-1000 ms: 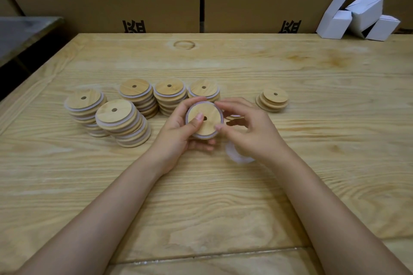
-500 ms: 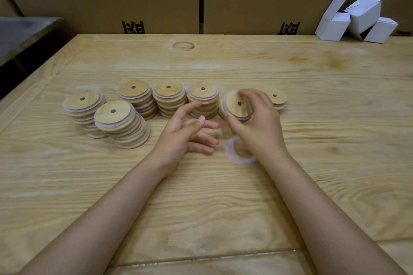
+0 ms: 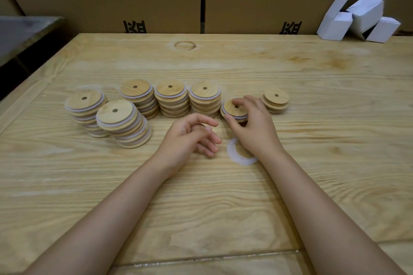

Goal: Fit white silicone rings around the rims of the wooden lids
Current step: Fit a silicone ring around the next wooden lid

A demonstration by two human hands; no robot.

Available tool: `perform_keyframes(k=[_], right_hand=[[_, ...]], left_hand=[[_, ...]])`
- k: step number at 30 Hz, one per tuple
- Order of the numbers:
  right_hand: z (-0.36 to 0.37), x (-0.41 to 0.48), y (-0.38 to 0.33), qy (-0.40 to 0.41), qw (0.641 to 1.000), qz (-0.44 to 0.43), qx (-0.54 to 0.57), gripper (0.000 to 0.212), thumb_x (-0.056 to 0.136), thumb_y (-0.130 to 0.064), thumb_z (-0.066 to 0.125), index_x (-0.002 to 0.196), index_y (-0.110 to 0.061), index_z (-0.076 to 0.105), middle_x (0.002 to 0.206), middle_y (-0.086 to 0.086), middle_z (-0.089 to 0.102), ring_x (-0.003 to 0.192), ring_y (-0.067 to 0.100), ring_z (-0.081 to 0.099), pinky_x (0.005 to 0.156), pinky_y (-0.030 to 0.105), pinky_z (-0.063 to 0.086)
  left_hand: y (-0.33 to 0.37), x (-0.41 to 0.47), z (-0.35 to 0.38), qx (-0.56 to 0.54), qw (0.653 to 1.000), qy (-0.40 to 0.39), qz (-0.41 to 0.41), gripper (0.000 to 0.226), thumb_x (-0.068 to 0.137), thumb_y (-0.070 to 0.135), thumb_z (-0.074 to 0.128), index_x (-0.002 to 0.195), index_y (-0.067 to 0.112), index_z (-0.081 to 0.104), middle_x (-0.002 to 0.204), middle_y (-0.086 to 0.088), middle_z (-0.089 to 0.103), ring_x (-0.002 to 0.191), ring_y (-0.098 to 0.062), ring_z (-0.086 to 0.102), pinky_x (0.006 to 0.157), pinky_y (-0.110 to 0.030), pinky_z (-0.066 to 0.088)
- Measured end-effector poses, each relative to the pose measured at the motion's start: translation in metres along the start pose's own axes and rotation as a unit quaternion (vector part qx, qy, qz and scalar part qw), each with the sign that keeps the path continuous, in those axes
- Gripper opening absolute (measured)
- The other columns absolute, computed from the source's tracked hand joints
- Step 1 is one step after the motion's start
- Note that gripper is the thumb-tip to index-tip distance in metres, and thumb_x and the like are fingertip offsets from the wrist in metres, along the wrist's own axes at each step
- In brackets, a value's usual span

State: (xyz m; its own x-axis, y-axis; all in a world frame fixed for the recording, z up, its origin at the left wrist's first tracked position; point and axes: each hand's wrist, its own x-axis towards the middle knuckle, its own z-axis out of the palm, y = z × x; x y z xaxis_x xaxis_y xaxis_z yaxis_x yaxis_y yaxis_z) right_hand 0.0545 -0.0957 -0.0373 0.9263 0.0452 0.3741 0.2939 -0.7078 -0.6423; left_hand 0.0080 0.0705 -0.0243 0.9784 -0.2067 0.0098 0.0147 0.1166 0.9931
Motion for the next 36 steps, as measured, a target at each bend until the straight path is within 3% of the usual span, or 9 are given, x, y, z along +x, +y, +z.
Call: perform_keyframes(k=[5,9,13,19,23,27,31,33,36], right_hand=[[0.000,0.001,0.003,-0.034,0.999,0.037,0.000,0.048,0.087,-0.022,0.057,0.134,-0.021,0.049,0.151,0.011,0.029,0.141,0.019,0.023,0.109,0.022,0.016],[0.000,0.003,0.006,-0.026,0.999,0.028,-0.009,0.049,0.089,-0.025,0.060,0.136,-0.019,0.046,0.148,0.012,0.034,0.140,0.020,0.026,0.109,0.025,0.020],[-0.002,0.003,0.006,0.051,0.998,0.035,0.028,0.048,0.077,-0.021,0.075,0.113,-0.004,0.049,0.114,0.003,0.049,0.102,0.017,0.050,0.085,0.020,0.036],[-0.002,0.003,0.006,0.072,0.997,0.012,0.024,0.021,0.077,-0.010,0.073,0.086,-0.006,0.054,0.098,0.008,0.053,0.080,0.007,0.043,0.073,0.013,0.029],[-0.006,0.003,0.005,0.094,0.996,0.005,0.002,0.013,0.081,-0.010,0.068,0.084,-0.005,0.057,0.100,0.006,0.054,0.089,0.013,0.049,0.075,0.011,0.027],[-0.026,0.006,0.013,0.206,0.975,-0.017,-0.079,0.015,0.082,-0.012,0.064,0.093,-0.002,0.061,0.109,0.015,0.058,0.105,0.032,0.052,0.090,0.030,0.033],[-0.039,0.007,0.037,0.102,0.971,0.096,-0.191,0.047,0.085,-0.020,0.061,0.131,-0.014,0.049,0.147,0.012,0.032,0.135,0.032,0.025,0.108,0.041,0.023],[-0.039,0.007,0.042,0.071,0.972,0.124,-0.185,0.047,0.086,-0.019,0.061,0.131,-0.014,0.049,0.150,0.011,0.028,0.137,0.031,0.021,0.110,0.040,0.021],[-0.039,0.008,0.042,0.101,0.976,0.107,-0.158,0.037,0.082,-0.005,0.059,0.118,-0.007,0.054,0.138,0.013,0.041,0.128,0.032,0.035,0.103,0.038,0.030]], left_hand=[[0.002,0.000,0.000,-0.002,1.000,-0.004,-0.007,0.020,0.091,-0.009,0.043,0.094,0.004,0.059,0.070,-0.014,0.066,0.055,-0.020,0.062,0.053,-0.029,0.054],[0.002,0.000,0.000,-0.004,1.000,-0.003,-0.010,0.023,0.090,-0.010,0.042,0.094,0.004,0.059,0.071,-0.015,0.066,0.056,-0.020,0.063,0.054,-0.030,0.054],[0.003,0.000,0.000,0.000,1.000,-0.002,-0.014,0.024,0.090,-0.012,0.040,0.095,0.004,0.059,0.071,-0.014,0.066,0.057,-0.020,0.063,0.054,-0.029,0.054],[0.003,-0.001,0.001,0.004,1.000,0.000,-0.016,0.025,0.089,-0.013,0.039,0.091,0.003,0.058,0.070,-0.014,0.066,0.056,-0.020,0.063,0.053,-0.029,0.054],[0.003,-0.001,0.000,0.003,1.000,0.000,-0.018,0.025,0.089,-0.014,0.038,0.091,0.002,0.058,0.070,-0.014,0.066,0.056,-0.020,0.063,0.053,-0.029,0.054],[0.003,-0.001,0.000,0.001,1.000,0.000,-0.018,0.026,0.089,-0.015,0.038,0.091,0.002,0.058,0.069,-0.014,0.066,0.055,-0.020,0.063,0.052,-0.029,0.054],[0.003,0.000,0.000,0.000,1.000,0.000,-0.021,0.027,0.088,-0.015,0.037,0.091,0.002,0.057,0.069,-0.013,0.066,0.055,-0.020,0.063,0.052,-0.029,0.054],[0.003,0.000,0.000,0.001,1.000,-0.001,-0.022,0.026,0.088,-0.015,0.038,0.091,0.002,0.057,0.069,-0.013,0.066,0.055,-0.020,0.062,0.052,-0.028,0.054],[0.003,-0.001,0.001,0.005,1.000,-0.001,-0.022,0.026,0.089,-0.015,0.038,0.090,0.003,0.058,0.067,-0.011,0.067,0.055,-0.019,0.063,0.052,-0.028,0.054]])
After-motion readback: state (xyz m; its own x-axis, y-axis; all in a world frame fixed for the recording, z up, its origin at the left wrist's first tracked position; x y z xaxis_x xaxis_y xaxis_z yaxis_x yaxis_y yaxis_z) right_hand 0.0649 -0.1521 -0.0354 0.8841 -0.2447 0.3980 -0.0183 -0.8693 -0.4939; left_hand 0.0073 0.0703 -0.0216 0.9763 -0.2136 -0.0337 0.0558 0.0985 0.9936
